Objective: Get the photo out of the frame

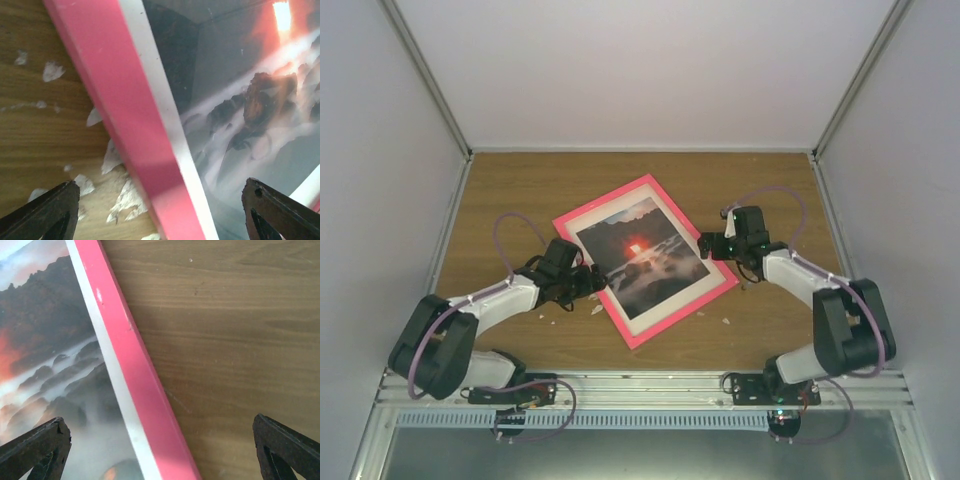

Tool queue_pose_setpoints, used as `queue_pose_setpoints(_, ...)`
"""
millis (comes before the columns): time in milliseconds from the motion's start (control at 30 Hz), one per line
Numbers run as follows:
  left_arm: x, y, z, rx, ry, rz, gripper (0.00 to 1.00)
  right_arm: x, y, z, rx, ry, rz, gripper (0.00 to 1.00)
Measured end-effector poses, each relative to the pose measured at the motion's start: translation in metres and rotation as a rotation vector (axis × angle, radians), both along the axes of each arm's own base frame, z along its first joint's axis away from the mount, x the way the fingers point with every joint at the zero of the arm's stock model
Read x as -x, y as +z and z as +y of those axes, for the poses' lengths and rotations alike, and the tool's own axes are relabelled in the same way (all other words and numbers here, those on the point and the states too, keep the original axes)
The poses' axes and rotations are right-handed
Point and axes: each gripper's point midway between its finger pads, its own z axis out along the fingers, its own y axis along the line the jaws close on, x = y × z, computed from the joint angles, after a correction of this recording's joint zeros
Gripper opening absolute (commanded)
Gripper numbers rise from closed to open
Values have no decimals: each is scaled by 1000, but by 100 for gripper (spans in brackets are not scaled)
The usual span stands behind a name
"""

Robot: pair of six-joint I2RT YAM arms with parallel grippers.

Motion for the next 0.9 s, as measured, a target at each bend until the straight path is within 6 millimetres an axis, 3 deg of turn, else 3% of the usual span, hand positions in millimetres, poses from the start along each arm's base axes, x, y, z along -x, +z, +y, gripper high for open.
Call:
queue_pose_setpoints(133, -10, 0, -9, -1, -23, -12, 89, -17, -14, 3, 19, 50, 31, 99)
queue_pose_setpoints(267, -24, 0, -22, 0, -52, -24, 89, -20, -33, 7, 32, 80, 78, 96)
queue_pose_setpoints(500, -47, 0, -40, -17, -99, -42, 88, -7, -54, 11, 11, 103, 162, 93)
queue_pose_setpoints(700, -63, -1, -44, -58, -122, -59, 88, 1, -56, 7, 11, 80, 172, 89)
queue_pose_setpoints(900, -85, -3, -46, -134, -146, -84, 88, 28, -56, 8, 9, 39, 189, 89)
